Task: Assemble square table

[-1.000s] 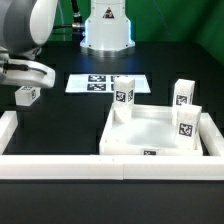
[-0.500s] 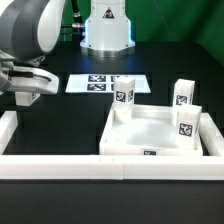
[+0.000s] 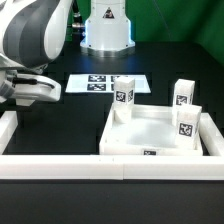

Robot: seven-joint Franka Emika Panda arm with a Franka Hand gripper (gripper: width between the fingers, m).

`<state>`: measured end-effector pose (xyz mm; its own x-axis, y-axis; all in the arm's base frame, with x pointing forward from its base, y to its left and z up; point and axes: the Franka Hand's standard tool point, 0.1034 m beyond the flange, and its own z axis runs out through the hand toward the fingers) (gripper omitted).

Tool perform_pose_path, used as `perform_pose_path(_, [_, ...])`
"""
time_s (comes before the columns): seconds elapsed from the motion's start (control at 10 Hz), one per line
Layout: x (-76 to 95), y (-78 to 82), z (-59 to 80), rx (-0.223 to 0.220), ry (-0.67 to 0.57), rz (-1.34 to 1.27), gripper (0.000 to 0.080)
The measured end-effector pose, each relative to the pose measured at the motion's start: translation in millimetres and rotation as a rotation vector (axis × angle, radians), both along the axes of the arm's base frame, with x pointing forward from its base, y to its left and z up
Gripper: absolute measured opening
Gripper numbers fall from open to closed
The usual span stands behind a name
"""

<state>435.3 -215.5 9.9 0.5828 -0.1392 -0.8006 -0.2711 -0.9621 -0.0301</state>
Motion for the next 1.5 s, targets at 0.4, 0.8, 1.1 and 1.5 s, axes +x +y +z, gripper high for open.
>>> perform_pose_path(0.4, [0.1, 0.4, 0.1, 0.001, 0.000, 0.000, 0.0288])
perform_pose_path(0.8, [6.6, 3.7, 7.6, 0.002, -0.009, 0.009, 0.0288])
perform_pose_path(1.1, [22.4, 33.8, 63.1, -0.009, 0.005, -0.031, 0.0291])
perform_pose_path(1.5, [31.4, 39.6, 81.0, -0.033, -0.040, -0.041, 0.0290])
